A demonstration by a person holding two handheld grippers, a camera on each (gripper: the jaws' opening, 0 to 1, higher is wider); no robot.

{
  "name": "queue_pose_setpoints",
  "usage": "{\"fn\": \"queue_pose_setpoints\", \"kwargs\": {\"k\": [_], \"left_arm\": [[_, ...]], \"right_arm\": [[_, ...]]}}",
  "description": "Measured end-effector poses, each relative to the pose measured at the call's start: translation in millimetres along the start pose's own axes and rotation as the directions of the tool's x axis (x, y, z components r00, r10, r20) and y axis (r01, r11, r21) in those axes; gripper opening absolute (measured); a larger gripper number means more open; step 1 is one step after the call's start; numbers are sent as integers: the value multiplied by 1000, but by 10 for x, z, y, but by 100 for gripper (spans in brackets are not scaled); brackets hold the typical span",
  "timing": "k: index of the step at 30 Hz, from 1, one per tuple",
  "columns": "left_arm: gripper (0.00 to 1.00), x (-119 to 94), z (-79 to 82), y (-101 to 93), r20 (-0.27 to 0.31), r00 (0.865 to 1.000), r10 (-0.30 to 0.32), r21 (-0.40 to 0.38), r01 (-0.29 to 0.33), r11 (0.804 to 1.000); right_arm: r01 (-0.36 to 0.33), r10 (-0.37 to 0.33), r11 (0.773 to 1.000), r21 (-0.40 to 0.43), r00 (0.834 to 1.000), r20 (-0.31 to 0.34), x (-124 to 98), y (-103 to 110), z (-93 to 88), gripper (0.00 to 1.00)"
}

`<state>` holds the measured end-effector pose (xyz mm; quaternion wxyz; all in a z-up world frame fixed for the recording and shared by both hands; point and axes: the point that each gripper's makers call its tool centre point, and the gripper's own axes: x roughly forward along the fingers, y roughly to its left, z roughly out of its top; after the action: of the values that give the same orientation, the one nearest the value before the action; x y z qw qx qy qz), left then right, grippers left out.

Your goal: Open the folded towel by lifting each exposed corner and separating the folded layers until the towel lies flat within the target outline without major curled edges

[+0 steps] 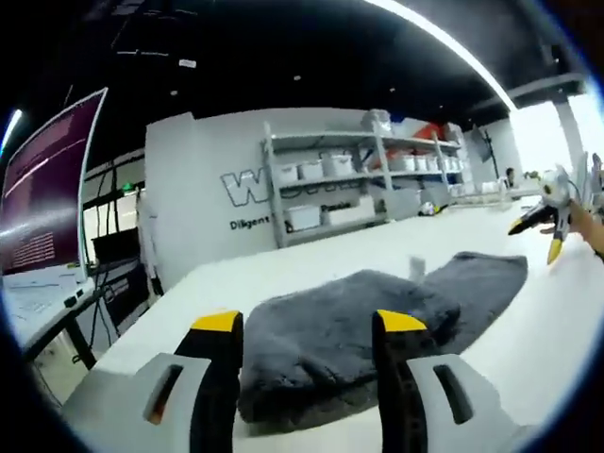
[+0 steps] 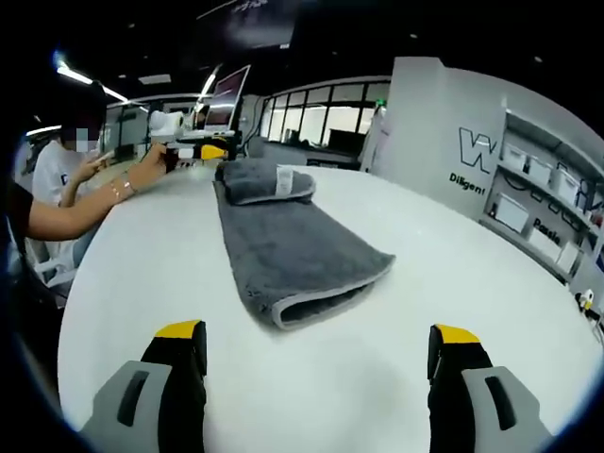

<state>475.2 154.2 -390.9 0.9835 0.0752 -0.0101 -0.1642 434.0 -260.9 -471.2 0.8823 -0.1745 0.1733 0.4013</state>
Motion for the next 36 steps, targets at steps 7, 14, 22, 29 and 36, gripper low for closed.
{"fn": "queue_pose_setpoints", "kwargs": {"k": [7,14,22,29,36], "left_arm": [[80,93,-92,-345,-65,990,-124,42,127,991],[98,142,-239,-623,-152,965,-215,61,227,972],[99,174,-290,-734,-180,955,-234,99,254,962],[99,181,-324,-861,-205,945,-256,134,286,949],[99,200,-343,-882,-222,937,-268,147,304,941]], "right_arm": [[-10,10,1000,10,1000,7,7,3,12,99],[-7,7,1000,11,1000,-5,10,16,-12,99],[-9,9,1000,13,1000,2,15,-2,10,99],[-24,23,999,31,999,50,3,33,114,99],[-46,35,992,117,995,95,147,87,206,97]]}}
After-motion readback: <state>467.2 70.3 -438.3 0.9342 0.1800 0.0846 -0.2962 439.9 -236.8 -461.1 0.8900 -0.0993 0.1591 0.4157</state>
